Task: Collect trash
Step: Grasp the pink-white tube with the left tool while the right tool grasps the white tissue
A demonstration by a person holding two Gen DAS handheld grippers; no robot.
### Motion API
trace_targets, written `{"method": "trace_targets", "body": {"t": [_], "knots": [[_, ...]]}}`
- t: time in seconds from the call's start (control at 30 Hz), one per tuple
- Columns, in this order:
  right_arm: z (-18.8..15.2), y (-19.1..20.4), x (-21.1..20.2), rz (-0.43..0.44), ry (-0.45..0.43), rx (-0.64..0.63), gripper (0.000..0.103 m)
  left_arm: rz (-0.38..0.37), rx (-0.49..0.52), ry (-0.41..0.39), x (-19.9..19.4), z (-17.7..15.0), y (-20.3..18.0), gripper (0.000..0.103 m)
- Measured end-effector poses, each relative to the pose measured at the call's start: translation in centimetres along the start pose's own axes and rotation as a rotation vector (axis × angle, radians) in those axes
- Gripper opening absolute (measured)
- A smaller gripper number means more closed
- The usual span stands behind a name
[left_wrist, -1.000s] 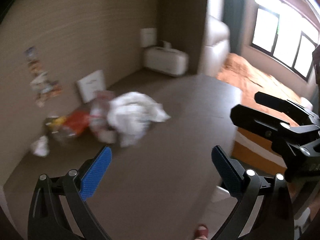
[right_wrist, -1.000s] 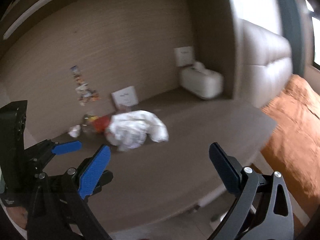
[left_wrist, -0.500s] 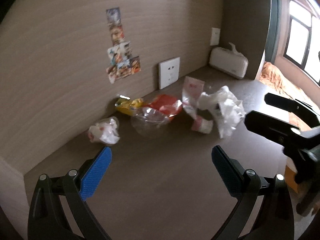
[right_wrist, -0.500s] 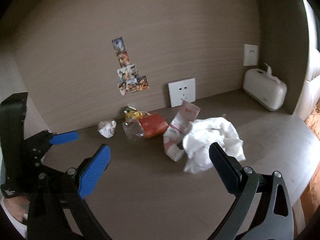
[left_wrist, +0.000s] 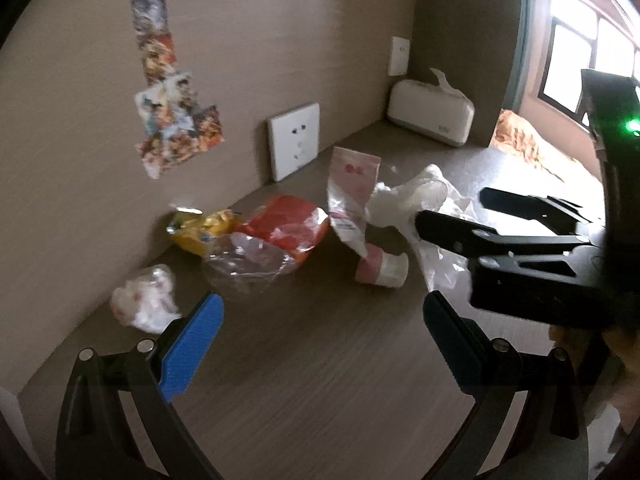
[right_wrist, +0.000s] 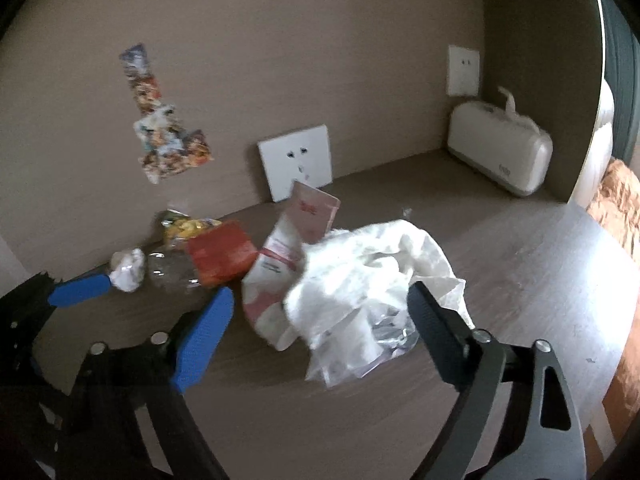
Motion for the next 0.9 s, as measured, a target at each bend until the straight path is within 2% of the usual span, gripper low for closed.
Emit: {"method": "trace_targets", "body": {"t": [0.03, 0.1, 0.17, 0.3, 0.33, 0.4, 0.43, 0.6, 0.7, 0.87, 0.9], "knots": [[0.0, -0.1, 0.3, 0.0, 0.004, 0.001, 0.083, -0.005, -0.001, 0.004, 0.4, 0.1, -0.1, 0.098], [0.1, -0.4, 1.0, 0.004, 0.014, -0.004, 0.074, -0.018, -0.007, 0.011, 1.2, 0.3, -0.4, 0.098], [0.1, -0.6, 1.5, 0.022, 0.035, -0.001, 0.046, -0.042, -0.019, 0.016, 2.1, 0.7, -0.8, 0.098], [0.3, -1.5, 1.1, 0.058, 0.024, 0.008, 0.031, -0.088, -0.04, 0.023, 3.5, 1.6, -1.8, 0.098], [0.3, -1.8, 0.8, 0.059, 0.02, 0.011, 0.021, -0.092, -0.043, 0.025, 3.8, 1.7, -2.0, 0.098], [0.5, -2.5, 0.3, 0.064, 0.022, 0.024, 0.02, -0.124, -0.054, 0.033, 4.5, 2.1, -2.7, 0.098], [0.5, -2.9, 0.1, 0.069, 0.022, 0.033, 0.017, -0.127, -0.06, 0.035, 4.8, 2.2, -2.9, 0.098], [0.4, -5.1, -0.8, 0.108, 0.04, 0.097, 0.016, -0.15, -0.089, 0.066, 6.7, 2.7, -4.0, 0.094], [0.3, -6.2, -1.3, 0.103, 0.035, 0.114, 0.015, -0.152, -0.085, 0.102, 8.1, 2.7, -4.6, 0.068], [0.2, -7.1, -1.8, 0.121, 0.036, 0.122, 0.014, -0.16, -0.078, 0.147, 10.0, 2.6, -5.6, 0.054], [0.1, -7.2, -1.9, 0.131, 0.044, 0.128, 0.014, -0.148, -0.073, 0.148, 10.1, 2.6, -5.7, 0.045]]}}
Point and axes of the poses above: each gripper's, at about its wrist camera, not at the fingertips, and x roughly the way its jaws point, y to its left, z to its top, the point moved 4 cm from there along x, roughly the way its jaws point, and after that the axes turned 10 degrees about x, right-handed, at the moved point
